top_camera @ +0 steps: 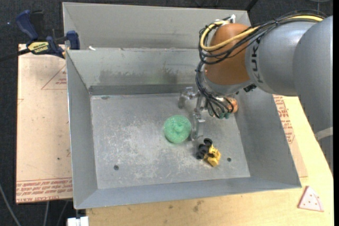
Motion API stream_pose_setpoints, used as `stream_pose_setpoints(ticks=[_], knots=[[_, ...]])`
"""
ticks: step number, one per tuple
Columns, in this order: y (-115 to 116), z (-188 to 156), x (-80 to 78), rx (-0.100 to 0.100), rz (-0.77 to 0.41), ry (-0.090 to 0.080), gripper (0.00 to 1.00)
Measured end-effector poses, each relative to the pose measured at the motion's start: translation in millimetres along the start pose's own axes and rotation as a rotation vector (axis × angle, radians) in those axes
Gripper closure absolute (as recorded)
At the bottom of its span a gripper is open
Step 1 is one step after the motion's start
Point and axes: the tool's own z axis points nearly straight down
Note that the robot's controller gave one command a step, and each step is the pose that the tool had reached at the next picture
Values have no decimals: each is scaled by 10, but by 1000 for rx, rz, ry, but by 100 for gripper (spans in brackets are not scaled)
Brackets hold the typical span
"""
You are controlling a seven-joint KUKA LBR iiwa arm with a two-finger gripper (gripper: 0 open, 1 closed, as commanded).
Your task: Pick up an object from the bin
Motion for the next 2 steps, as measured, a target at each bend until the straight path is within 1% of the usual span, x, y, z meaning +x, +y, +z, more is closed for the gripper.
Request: stream_pose_setpoints(ticks=[1,2], knots=[[293,30,4,-1,-95,-3,100],[292,30,5,0,-96,-3,0]])
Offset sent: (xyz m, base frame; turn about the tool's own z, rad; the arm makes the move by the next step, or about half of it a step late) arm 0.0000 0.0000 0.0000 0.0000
